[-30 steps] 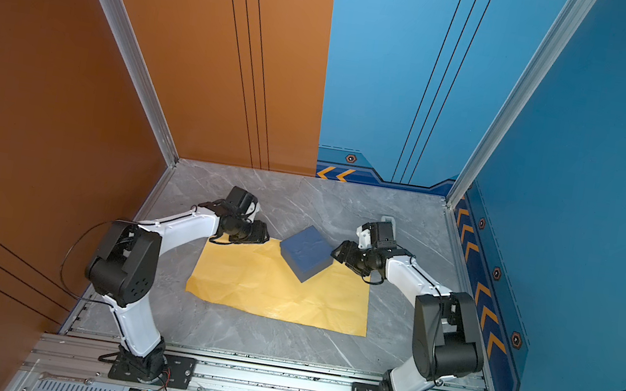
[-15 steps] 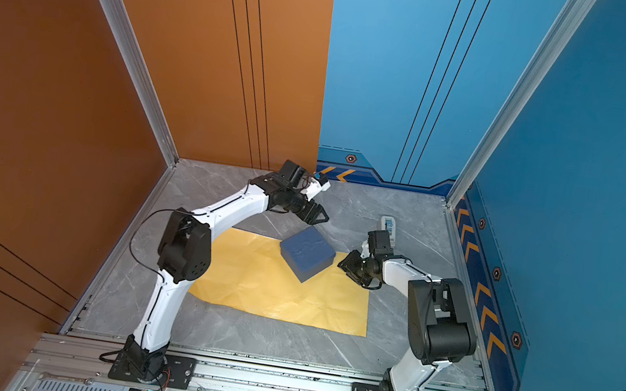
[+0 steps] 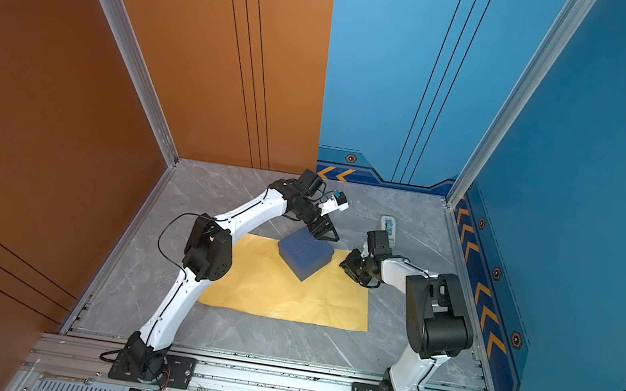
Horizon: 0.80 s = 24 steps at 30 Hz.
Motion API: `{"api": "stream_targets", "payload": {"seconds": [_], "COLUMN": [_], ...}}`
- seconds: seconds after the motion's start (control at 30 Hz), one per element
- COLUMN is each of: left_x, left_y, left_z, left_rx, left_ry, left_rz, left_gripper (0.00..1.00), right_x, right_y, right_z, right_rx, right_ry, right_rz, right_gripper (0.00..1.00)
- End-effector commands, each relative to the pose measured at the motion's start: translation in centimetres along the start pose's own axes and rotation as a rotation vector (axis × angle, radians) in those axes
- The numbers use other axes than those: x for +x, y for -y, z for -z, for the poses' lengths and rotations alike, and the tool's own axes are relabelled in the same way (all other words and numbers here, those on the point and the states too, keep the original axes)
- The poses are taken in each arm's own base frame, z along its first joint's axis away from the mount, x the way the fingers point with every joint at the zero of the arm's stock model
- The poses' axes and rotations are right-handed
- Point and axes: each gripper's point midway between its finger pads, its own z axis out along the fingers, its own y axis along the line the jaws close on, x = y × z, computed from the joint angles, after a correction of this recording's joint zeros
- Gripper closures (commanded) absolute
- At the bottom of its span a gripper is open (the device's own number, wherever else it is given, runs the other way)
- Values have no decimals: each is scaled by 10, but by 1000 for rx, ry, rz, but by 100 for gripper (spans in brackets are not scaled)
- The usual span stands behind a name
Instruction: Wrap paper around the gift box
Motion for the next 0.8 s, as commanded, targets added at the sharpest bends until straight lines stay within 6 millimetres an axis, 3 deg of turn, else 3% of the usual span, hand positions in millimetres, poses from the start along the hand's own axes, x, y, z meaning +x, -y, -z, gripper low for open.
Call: {"api": "stream_targets", "payload": {"seconds": [0.0,0.33,0.77], "left_x": [19,45,80], "left_y": [22,30,64], "left_z": [-1,-12,14], "left_rx": [86,26,114], "left_ry": [-79,-232,-349], "left_rz": [-47,-189,-186], "left_gripper": [30,27,33], "right_x": [7,7,3], "right_y": [46,51,57], "right_z": [-9,-8,-9], "right_rx": [149,161,185], "right_ry": [2,20,53], "right_rz": [-68,-84,-112], "right_gripper": [69,73,76]}}
